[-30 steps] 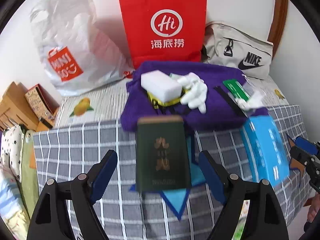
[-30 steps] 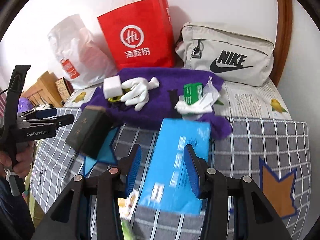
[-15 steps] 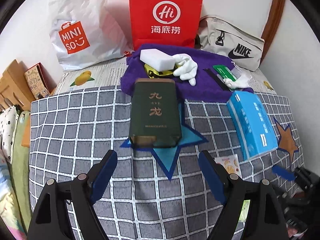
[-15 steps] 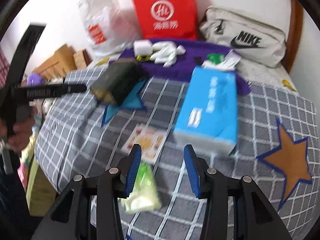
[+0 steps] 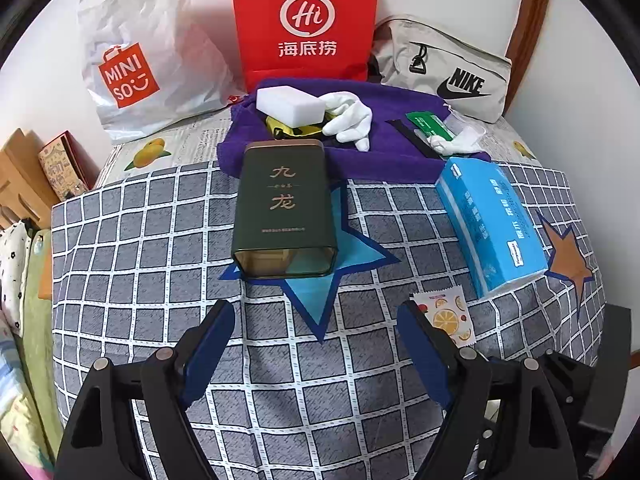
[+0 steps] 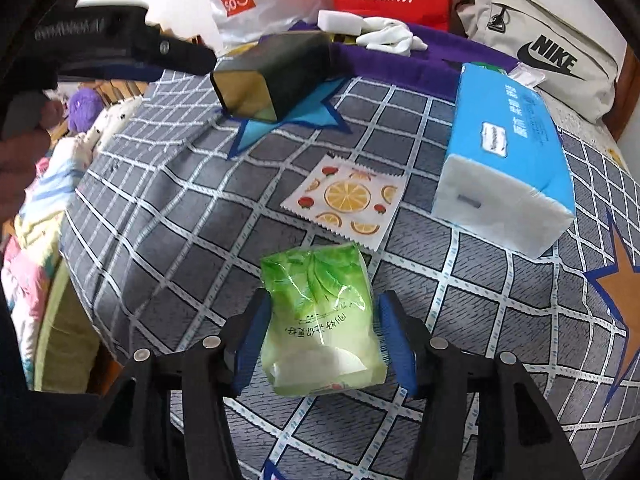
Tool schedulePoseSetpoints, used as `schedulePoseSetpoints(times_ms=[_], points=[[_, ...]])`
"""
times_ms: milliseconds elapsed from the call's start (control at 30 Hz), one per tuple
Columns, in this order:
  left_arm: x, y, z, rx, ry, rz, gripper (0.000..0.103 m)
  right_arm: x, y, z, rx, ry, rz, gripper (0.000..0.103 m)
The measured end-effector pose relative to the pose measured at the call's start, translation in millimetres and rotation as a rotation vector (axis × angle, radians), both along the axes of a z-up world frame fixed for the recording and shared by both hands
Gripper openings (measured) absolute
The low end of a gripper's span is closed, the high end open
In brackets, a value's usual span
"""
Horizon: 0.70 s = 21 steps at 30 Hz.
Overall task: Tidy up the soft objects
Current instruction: 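Move both grippers back down to the remaining pile, then grasp the light green wipes pack with the right gripper and lift it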
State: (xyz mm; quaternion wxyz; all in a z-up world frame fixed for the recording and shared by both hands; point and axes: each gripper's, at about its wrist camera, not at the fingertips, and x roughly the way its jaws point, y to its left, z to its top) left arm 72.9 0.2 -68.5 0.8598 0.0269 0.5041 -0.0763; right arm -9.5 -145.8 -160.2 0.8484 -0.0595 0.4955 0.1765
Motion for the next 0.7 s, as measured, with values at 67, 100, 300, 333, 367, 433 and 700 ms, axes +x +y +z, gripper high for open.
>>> schedulePoseSetpoints(times_ms=[67,100,300,333,367,433,700], points=[[0.3,-1.7,-0.7,0.001,0.003,-0.005,0.082,0.1,-0.4,-3.5,0.025,0.011,0.003,0.057],[0.6,-2.4,-1.5,0.004,0.005,-0.006,0.082,0.5,-0.4,-5.1,0.027,0.013,0.005,0.059],[2.8,-1.8,-10.2,0.028,0.022,0.004,0.082,-2.4,0.1,-4.5,0.03,-0.019,0.021,0.047],[3.3,-2.0,-12.0,0.031,0.025,0.005,0.082,-2.1,-2.1,-3.8,0.054,-0.016,0.019,0.044],[3.4,-1.8,-13.4,0.032,0.028,0.007,0.082,-1.3,-5.1,-3.1,0.075,-0.009,0.012,0.042],[3.6,-2.2,-15.8,0.035,0.034,0.009,0.082,-0.7,-7.9,-2.0,0.092,-0.007,0.005,0.037],[0.9,-12.4,-18.8,0.035,0.044,-0.03,0.082,0.8,-13.2,6.2,0.067,-0.03,-0.012,0.028]])
